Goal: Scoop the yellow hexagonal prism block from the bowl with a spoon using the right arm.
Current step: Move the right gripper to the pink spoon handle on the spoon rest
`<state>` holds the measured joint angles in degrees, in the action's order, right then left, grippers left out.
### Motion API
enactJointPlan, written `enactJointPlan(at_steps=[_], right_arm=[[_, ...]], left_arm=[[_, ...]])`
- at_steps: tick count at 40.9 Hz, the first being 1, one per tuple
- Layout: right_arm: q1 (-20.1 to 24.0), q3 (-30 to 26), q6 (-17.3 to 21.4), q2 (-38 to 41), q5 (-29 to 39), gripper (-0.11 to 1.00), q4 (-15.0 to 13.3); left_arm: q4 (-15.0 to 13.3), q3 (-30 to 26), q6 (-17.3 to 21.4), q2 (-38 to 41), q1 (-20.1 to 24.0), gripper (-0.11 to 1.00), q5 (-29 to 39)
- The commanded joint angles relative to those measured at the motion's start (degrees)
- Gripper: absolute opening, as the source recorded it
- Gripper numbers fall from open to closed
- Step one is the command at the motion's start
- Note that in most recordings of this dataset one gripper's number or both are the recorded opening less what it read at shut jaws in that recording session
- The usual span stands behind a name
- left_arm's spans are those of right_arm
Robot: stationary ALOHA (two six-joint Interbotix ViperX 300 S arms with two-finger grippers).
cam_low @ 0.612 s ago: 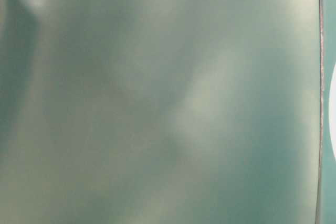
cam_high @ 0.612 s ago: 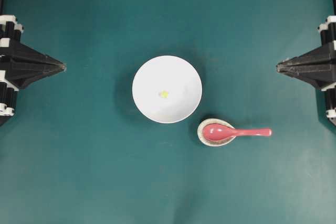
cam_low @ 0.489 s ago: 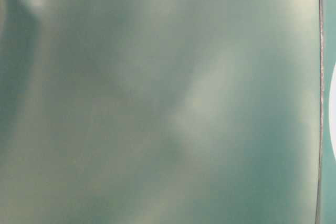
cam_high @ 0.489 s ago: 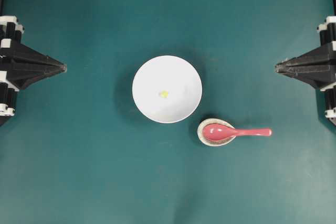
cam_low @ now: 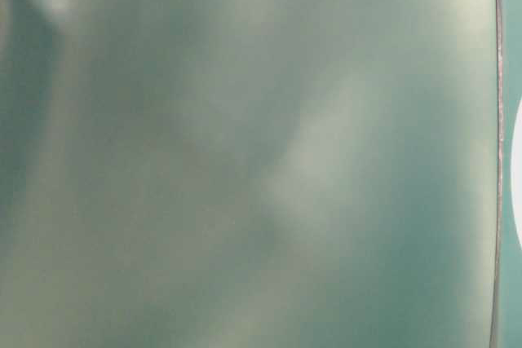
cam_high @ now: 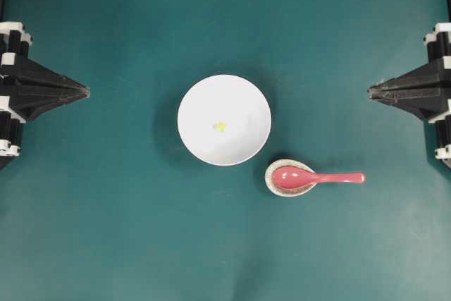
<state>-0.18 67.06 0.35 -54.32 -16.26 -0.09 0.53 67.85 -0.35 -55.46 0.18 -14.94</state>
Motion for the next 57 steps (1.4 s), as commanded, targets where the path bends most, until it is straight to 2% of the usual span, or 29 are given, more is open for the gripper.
enactJointPlan(at_steps=[1,20,23,29,33,47,57], right_arm=[[-0.09,-1.05,0.18,0.44,-0.26,-0.01,0.09],[0.0,-1.41,0.26,1.76,0.35,0.0,1.49],[0.0,-1.49,0.35,2.11,0.44,0.1,1.76],[-0.09,-1.49,0.44,3.34,0.79,0.4,2.29],[-0.09,-1.41,1.14,4.66,1.32,0.49,2.37],[0.0,-0.7,5.01,10.72,1.32,0.48,2.37],[1.49,-0.97,5.36,18.19,0.62,0.48,2.64]], left_arm=[[0.09,-1.67,-0.09,0.18,-0.18,-0.01,-0.26],[0.18,-1.58,-0.44,0.18,-0.09,-0.01,-0.09],[0.09,-1.58,-0.44,0.18,-0.18,-0.01,-0.09],[0.18,-1.67,-0.44,0.18,-0.18,-0.01,-0.18],[0.18,-1.58,-0.44,0.26,-0.18,-0.01,-0.18],[0.18,-1.58,-0.44,0.35,-0.18,-0.01,-0.18],[0.18,-1.58,-0.44,0.44,-0.18,-0.01,-0.18]])
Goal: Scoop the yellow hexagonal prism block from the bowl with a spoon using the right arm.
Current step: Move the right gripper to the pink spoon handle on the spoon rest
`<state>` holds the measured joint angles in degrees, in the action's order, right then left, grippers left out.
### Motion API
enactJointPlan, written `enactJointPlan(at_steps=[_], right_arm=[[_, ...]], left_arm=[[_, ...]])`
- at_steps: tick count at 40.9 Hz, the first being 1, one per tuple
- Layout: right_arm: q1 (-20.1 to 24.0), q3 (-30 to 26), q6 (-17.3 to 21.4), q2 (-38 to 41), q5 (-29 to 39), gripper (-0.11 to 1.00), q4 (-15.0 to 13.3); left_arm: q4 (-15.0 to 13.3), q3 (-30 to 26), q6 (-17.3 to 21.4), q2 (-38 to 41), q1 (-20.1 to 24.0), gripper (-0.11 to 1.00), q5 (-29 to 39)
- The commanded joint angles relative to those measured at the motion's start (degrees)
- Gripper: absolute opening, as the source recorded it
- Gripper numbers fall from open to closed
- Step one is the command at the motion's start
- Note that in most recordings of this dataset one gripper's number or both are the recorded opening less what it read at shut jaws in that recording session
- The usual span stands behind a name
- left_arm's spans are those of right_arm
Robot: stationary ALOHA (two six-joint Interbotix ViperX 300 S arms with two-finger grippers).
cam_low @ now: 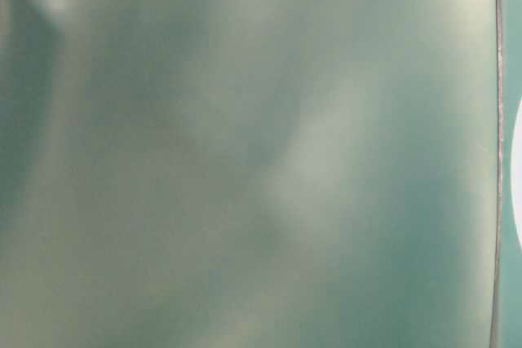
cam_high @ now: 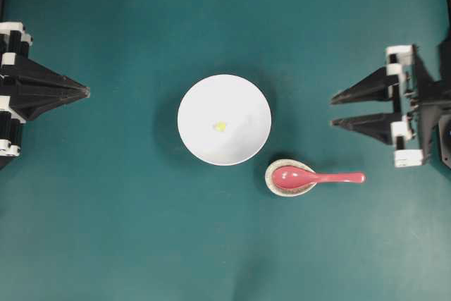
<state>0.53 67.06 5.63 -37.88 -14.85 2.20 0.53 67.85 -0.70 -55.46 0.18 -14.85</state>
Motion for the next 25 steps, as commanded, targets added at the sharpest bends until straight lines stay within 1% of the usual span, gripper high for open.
enactJointPlan(at_steps=[1,9,13,16,25], right_arm=[[1.05,-0.88,0.09,2.46,-1.14,0.48,0.44],[4.22,-0.18,0.09,7.12,-5.27,0.48,1.67],[5.98,0.62,0.09,9.23,-8.17,0.48,2.99],[7.21,1.32,0.09,11.07,-10.2,0.48,4.13],[10.55,3.69,0.09,17.4,-17.67,0.48,8.79]], left_arm=[[0.18,-1.58,-0.09,0.44,-0.18,-0.01,-0.26],[0.18,-1.58,-0.09,0.62,-0.18,-0.01,-0.26],[0.18,-1.49,-0.09,0.62,-0.18,-0.01,-0.26],[0.09,-1.49,-0.09,0.62,-0.18,-0.01,-0.26],[0.09,-1.49,-0.09,0.7,-0.09,-0.01,-0.26]])
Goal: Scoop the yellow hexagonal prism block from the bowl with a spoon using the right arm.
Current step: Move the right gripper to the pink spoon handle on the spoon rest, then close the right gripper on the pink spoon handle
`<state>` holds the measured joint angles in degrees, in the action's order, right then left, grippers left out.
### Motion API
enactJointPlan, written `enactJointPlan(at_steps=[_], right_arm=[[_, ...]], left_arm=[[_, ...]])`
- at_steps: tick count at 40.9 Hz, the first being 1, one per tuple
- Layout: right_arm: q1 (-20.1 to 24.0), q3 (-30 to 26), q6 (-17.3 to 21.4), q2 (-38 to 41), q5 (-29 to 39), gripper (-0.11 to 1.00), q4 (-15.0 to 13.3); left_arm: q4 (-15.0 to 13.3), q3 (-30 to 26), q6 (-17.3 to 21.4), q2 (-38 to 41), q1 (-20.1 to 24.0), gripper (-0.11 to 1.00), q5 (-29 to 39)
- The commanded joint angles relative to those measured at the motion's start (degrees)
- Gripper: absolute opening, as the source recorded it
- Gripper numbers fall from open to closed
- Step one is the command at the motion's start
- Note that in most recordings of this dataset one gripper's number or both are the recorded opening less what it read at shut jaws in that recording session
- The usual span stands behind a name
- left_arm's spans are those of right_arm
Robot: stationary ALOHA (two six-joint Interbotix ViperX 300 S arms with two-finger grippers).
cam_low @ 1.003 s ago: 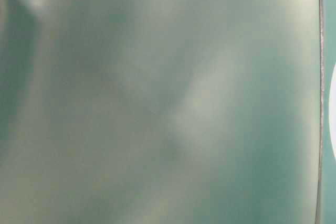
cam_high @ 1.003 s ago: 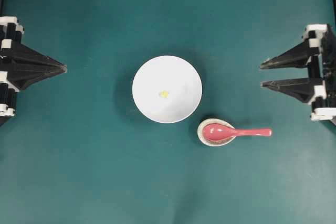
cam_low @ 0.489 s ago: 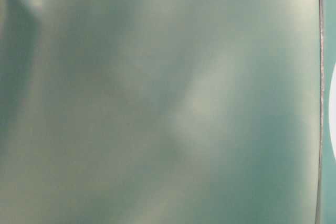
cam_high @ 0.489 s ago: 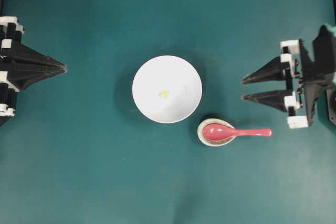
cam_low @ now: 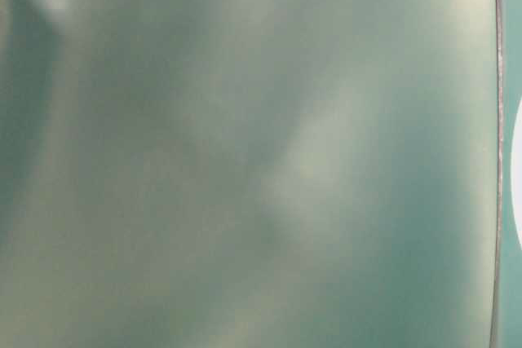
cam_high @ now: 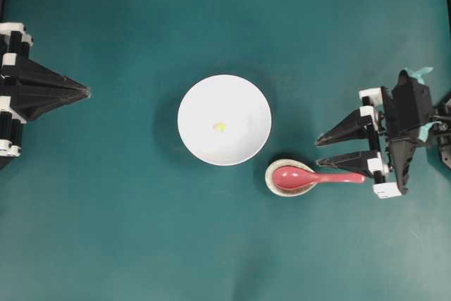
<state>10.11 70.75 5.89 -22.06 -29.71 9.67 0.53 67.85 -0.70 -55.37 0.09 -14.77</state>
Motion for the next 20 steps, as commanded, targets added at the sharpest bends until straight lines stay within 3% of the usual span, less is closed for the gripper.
enactJointPlan(at_steps=[1,20], right_arm=[[1.32,0.18,-0.18,2.2,-3.52,0.48,1.58],[9.32,1.41,-0.18,12.92,-14.15,0.48,10.72]], left_arm=[[0.09,-1.49,-0.09,0.53,0.0,-0.01,-0.35],[0.09,-1.49,-0.09,0.53,-0.09,-0.01,-0.35]])
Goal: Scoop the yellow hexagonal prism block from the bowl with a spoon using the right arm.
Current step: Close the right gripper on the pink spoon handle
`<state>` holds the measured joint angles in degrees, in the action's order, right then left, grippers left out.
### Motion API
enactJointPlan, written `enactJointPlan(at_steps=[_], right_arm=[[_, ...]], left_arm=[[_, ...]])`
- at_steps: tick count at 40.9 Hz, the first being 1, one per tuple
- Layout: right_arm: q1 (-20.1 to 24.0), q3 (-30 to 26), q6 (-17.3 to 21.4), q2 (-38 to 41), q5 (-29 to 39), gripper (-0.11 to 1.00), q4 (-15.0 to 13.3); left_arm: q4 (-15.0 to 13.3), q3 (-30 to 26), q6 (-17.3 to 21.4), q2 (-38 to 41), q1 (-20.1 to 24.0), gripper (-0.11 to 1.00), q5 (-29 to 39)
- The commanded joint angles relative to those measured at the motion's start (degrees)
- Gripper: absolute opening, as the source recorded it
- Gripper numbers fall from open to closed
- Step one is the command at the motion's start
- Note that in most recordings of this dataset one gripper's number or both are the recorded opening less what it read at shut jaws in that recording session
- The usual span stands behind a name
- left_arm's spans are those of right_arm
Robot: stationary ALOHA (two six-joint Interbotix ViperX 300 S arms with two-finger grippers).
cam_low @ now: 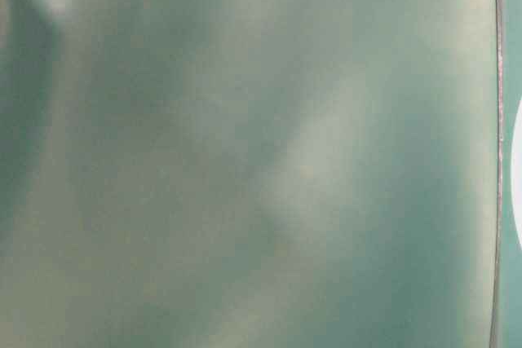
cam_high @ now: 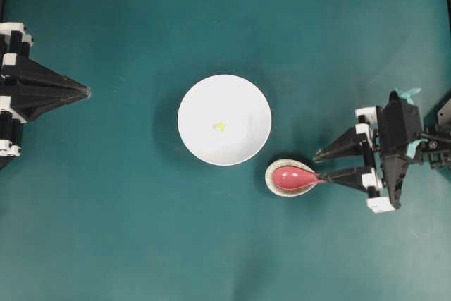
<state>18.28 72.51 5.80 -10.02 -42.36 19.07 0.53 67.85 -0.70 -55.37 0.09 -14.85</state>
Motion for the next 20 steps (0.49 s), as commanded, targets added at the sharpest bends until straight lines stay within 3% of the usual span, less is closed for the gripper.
enactJointPlan(at_steps=[1,9,20], right_arm=[[1.58,-0.35,-0.09,1.32,-1.76,0.48,1.93],[3.43,-0.35,-0.09,4.22,-2.81,0.48,5.19],[3.52,0.0,-0.09,5.89,-2.55,0.48,5.8]], left_arm=[[0.18,-1.58,-0.09,0.53,0.0,-0.01,-0.26],[0.09,-1.58,-0.09,0.53,-0.09,-0.01,-0.26],[0.18,-1.49,-0.09,0.53,-0.09,-0.01,-0.18]])
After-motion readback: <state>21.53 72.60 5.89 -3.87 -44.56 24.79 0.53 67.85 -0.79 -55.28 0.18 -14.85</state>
